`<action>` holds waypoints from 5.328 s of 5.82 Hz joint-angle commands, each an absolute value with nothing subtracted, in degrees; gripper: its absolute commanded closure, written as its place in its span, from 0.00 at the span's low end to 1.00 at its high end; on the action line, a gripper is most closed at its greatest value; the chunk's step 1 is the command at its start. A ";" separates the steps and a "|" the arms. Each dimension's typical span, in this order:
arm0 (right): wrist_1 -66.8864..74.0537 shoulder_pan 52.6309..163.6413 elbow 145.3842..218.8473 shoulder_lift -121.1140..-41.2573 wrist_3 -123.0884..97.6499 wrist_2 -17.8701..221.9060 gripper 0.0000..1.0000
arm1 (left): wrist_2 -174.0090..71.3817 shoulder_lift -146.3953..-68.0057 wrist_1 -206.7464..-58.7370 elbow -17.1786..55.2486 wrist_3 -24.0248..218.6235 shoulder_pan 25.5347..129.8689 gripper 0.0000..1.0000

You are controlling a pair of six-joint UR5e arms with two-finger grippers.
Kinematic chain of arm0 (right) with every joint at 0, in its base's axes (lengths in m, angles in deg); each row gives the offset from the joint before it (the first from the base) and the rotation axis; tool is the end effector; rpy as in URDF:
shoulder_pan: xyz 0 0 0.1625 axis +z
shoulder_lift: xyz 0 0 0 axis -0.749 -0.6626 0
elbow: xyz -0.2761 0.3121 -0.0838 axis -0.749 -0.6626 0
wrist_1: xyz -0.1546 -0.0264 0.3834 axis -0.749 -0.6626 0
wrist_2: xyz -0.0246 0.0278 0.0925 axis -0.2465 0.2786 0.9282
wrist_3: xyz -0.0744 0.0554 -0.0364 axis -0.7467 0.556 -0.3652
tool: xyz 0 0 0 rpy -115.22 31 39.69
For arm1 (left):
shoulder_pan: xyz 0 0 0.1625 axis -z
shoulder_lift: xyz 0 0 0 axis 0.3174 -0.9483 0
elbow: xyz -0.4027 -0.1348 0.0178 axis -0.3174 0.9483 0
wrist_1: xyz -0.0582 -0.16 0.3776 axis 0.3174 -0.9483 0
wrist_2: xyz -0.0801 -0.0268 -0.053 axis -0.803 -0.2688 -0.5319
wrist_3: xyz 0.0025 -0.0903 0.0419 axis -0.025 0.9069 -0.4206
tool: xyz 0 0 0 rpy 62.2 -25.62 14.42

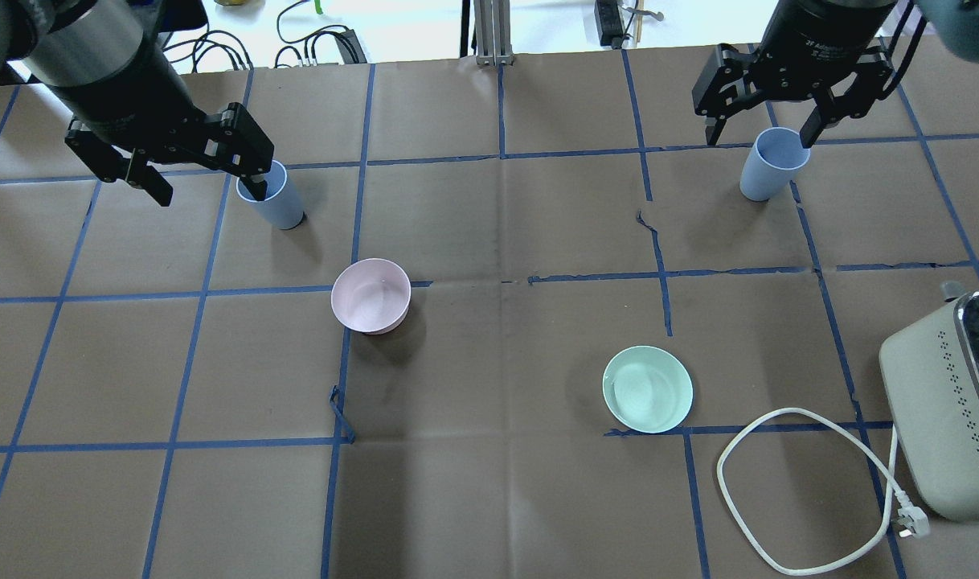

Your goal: Stack blue cups with both arms

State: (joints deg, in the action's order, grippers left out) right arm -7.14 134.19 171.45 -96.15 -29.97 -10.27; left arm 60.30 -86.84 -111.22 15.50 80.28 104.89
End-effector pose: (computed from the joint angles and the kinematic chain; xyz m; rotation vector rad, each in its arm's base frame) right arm 0.0943 -0.5388 0.5034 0.0972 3.1274 -0.0008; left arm -0.1024 -0.4905 0.5083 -0.0363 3.1410 0.0391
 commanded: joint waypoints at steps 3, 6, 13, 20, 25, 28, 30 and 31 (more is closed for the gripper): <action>-17.54 118.04 170.16 -88.66 -52.12 -9.86 0.00 | 60.31 -103.46 -88.00 14.64 74.22 102.53 0.02; -26.50 118.11 170.59 -79.09 -51.19 -9.77 0.00 | 60.39 -112.27 -85.19 14.81 74.48 102.53 0.02; -42.54 118.55 177.44 -71.05 -45.66 -7.68 0.01 | 60.48 -120.13 -77.99 14.90 73.87 102.53 0.97; -25.68 120.91 164.85 -76.65 -44.43 -7.92 0.94 | 61.54 -119.15 -77.11 7.53 90.03 129.13 0.99; -9.32 121.19 161.62 -84.32 -44.34 -10.75 0.94 | 63.82 -126.71 -76.84 2.77 87.31 131.09 0.86; -9.23 121.28 162.33 -84.59 -44.25 -10.74 0.93 | 63.30 -126.55 -77.28 2.78 87.31 131.27 0.02; -9.66 123.11 165.56 -87.04 -40.32 -11.09 0.93 | 61.37 -120.68 -80.16 2.16 87.66 131.18 0.02; -12.28 123.38 165.93 -87.14 -37.77 -10.66 0.93 | 59.97 -115.95 -84.79 1.72 87.84 130.75 0.02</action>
